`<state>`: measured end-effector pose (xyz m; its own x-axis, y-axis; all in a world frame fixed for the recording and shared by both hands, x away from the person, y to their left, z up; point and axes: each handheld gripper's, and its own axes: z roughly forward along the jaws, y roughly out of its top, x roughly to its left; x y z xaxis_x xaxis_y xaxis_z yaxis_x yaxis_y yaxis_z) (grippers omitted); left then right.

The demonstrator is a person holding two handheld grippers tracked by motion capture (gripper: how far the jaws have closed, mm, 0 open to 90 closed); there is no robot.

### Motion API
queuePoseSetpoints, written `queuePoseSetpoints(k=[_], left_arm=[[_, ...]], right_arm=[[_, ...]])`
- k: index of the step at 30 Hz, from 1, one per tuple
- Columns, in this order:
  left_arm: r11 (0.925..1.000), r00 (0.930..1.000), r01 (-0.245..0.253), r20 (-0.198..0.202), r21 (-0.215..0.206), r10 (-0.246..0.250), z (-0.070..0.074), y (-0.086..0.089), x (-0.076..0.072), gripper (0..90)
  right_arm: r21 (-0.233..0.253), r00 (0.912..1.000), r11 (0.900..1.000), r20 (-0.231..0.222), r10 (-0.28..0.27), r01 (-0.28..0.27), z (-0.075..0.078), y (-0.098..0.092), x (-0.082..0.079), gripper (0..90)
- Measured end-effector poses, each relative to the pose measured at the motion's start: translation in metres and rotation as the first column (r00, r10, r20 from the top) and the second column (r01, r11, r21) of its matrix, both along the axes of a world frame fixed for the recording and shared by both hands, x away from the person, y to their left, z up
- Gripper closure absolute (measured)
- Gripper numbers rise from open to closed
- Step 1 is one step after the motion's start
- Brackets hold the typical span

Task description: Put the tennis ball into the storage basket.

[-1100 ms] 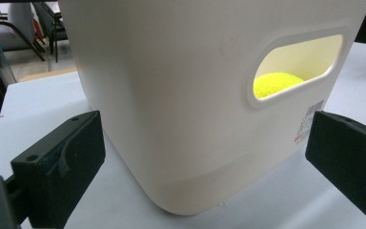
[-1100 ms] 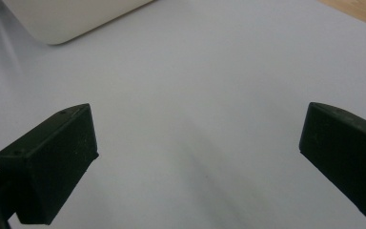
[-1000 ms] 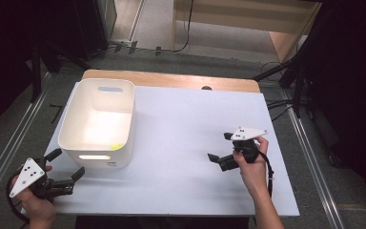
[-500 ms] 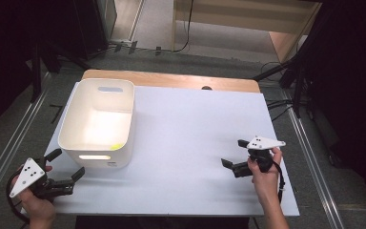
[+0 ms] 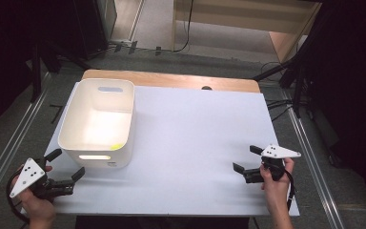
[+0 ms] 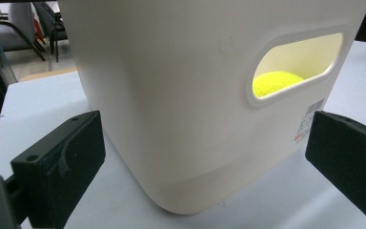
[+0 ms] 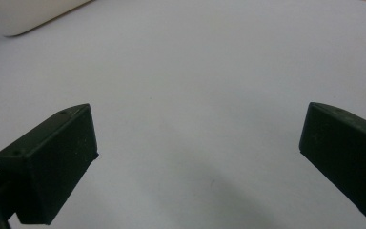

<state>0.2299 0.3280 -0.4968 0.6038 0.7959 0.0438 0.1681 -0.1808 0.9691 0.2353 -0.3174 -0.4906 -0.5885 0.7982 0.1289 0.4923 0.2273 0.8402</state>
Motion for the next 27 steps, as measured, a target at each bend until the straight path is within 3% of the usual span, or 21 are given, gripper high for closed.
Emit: queuePoseSetpoints(k=[27], left_arm=[[1.0000, 1.0000, -0.002, -0.002, -0.003, 0.002, 0.000, 0.000, 0.000, 0.0]], right_arm=[[0.090, 0.9899, 0.990, 0.082, -0.116, 0.108, -0.017, -0.044, -0.041, 0.0]])
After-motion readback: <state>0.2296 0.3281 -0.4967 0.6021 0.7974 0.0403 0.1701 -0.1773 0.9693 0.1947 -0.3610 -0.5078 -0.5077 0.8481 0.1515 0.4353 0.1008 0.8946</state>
